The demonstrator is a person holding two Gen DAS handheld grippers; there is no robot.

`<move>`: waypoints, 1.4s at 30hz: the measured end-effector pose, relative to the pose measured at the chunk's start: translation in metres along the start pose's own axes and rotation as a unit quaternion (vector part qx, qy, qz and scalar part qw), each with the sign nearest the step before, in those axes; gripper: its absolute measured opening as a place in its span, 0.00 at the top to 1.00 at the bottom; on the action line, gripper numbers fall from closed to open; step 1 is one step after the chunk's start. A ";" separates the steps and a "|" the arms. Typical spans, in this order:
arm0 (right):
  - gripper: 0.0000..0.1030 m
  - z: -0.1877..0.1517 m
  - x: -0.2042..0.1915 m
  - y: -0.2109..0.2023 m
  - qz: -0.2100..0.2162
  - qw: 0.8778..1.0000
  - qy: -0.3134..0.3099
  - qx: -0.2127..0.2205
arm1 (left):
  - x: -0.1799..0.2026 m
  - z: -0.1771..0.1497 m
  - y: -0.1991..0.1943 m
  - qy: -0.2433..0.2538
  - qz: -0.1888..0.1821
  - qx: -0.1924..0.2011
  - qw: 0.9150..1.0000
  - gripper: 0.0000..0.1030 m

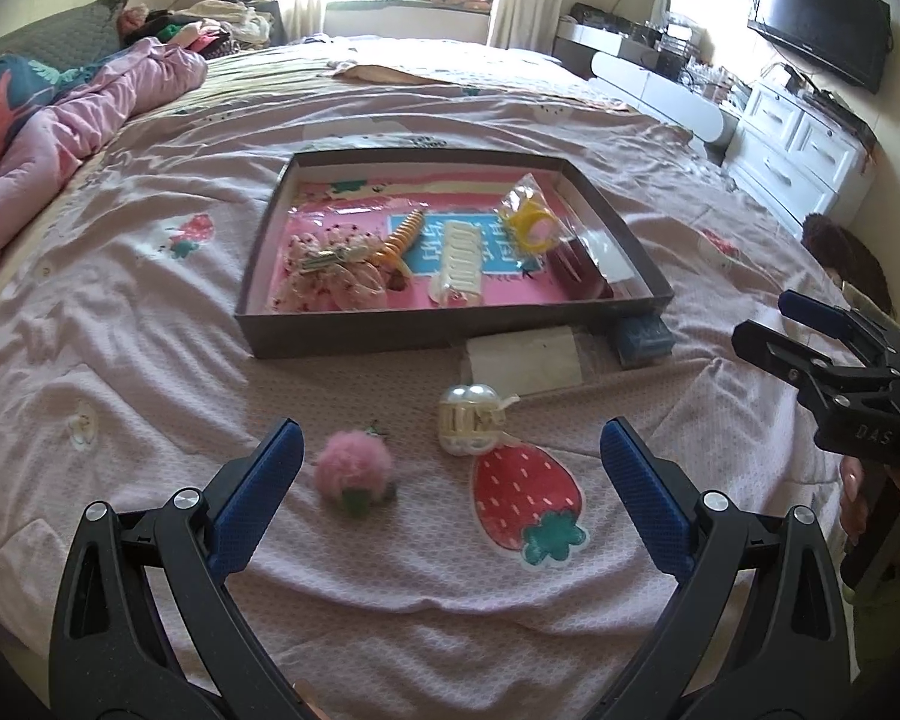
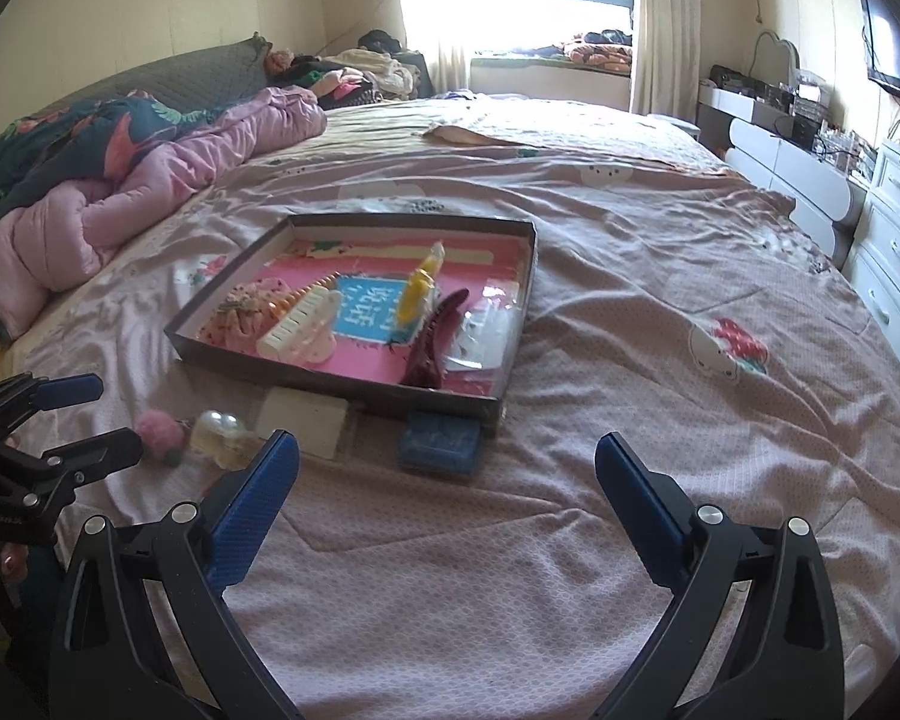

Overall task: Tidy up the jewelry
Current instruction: 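Withdraw both tools toward the pearl claw clip and blue plastic box, then grasp the pearl claw clip with the left tool while the right tool grasps the blue box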

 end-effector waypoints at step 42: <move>0.53 -0.017 0.004 0.098 0.058 0.995 0.020 -0.077 | -0.012 0.001 0.053 -0.049 -0.053 -0.081 0.994 0.73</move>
Point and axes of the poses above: each gripper's, at about its wrist camera, not at the fingertips, and y roughly the way its jaws point, x to its right, z to its top, the point moved 3 cm from there along y, roughly the way its jaws point, and after that the axes turned 10 degrees about -y, right-handed, at the moved point
